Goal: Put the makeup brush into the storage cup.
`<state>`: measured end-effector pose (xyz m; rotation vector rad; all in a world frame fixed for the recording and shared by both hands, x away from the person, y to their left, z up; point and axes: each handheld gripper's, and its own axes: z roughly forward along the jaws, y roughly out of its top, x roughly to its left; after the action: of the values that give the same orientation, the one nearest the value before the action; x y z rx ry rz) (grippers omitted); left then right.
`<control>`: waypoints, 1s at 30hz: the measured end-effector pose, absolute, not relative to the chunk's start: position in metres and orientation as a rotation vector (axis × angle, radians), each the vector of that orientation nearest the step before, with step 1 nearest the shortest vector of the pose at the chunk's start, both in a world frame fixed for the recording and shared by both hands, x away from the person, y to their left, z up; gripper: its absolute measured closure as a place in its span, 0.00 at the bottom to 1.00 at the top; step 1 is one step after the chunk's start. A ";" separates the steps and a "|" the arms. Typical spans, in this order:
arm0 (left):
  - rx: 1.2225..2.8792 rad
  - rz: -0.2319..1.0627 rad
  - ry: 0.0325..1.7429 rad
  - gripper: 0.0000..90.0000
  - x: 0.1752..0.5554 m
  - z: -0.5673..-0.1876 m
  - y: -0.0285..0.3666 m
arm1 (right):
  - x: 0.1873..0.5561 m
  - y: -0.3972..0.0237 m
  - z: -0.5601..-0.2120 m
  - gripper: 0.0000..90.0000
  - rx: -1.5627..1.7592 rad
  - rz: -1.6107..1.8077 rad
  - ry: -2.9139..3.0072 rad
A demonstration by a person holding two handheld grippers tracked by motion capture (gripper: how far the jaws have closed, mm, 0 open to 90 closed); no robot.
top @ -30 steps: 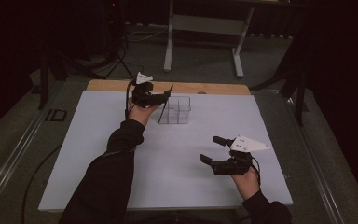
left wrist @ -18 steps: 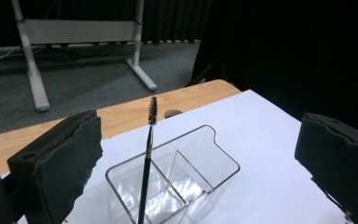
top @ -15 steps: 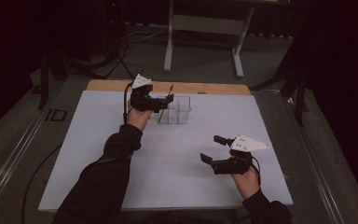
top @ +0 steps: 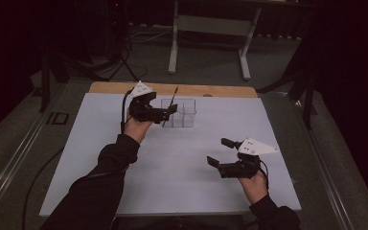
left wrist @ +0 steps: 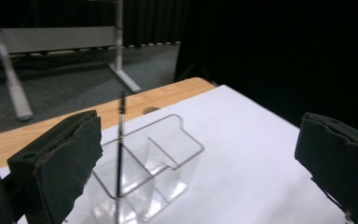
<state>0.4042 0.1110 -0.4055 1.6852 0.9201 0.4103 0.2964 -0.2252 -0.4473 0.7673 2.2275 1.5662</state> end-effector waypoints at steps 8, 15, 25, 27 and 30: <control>1.681 0.390 0.878 0.01 0.381 -0.396 0.118 | 0.297 -0.226 -0.447 0.16 0.773 1.571 2.221; 1.678 0.390 0.865 0.01 0.362 -0.395 0.128 | 0.297 -0.226 -0.447 0.16 0.772 1.562 2.217; 1.672 0.376 0.820 0.01 0.335 -0.400 0.136 | 0.297 -0.225 -0.448 0.16 0.774 1.560 2.218; 1.678 0.379 0.811 0.01 0.330 -0.402 0.136 | 0.297 -0.225 -0.448 0.16 0.775 1.559 2.218; 1.673 0.368 0.793 0.01 0.324 -0.405 0.137 | 0.298 -0.225 -0.449 0.16 0.772 1.560 2.217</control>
<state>0.3242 0.1366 -0.4050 1.6728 0.7927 0.3679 0.2978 -0.2251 -0.4489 0.7716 2.2170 1.5599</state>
